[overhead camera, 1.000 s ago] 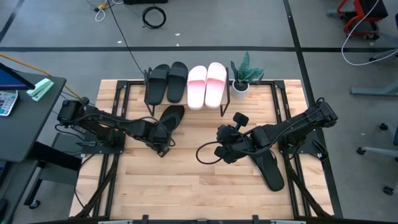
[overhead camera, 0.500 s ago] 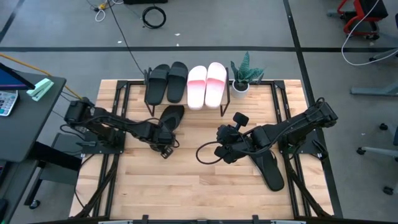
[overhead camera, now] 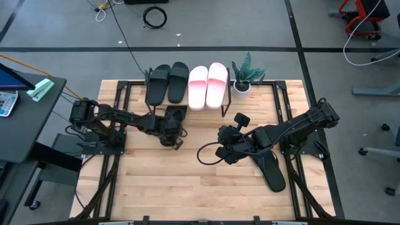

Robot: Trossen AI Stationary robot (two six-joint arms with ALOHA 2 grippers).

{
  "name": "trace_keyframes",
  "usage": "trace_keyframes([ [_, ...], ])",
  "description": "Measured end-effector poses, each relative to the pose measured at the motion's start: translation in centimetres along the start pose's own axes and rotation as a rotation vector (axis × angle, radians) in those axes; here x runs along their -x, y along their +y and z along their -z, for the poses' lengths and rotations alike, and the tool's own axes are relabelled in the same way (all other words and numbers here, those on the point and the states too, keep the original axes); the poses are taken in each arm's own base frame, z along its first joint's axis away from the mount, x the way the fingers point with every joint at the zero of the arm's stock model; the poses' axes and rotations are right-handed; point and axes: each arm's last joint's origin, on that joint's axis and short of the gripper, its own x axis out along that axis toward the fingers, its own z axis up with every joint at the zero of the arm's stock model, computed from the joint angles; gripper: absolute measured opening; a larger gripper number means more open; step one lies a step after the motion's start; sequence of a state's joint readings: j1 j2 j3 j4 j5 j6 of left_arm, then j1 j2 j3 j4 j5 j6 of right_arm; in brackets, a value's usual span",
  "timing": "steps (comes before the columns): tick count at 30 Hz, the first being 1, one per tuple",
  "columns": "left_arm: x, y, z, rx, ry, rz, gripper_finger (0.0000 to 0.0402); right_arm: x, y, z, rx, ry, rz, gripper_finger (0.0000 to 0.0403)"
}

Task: Pick and place slides into the shelf
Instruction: Put the left black slipper under the shelf

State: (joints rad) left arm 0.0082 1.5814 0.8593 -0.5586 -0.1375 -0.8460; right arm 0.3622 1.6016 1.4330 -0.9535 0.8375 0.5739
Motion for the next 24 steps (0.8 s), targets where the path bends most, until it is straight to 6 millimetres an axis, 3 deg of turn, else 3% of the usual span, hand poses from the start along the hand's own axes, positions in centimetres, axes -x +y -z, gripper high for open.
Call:
trace_keyframes([
  [7, -0.4, 2.5, -2.4, 0.064, -0.027, -0.058, 0.0003, 0.0, 0.0, 0.0, 0.0, 0.0, -0.001, 0.0008],
  [14, -0.5, 3.7, -3.3, 0.071, -0.031, -0.076, 0.0004, 0.0, 0.0, 0.0, 0.001, 0.0, -0.001, 0.0006],
  [20, 0.1, 1.8, -2.2, -0.018, -0.024, -0.046, 0.0003, 0.0, 0.0, 0.0, 0.0, 0.0, -0.001, 0.0007],
  [24, 0.5, 0.2, -0.4, -0.074, 0.005, -0.038, 0.0002, 0.0, 0.0, 0.0, 0.0, 0.0, -0.001, 0.0006],
])
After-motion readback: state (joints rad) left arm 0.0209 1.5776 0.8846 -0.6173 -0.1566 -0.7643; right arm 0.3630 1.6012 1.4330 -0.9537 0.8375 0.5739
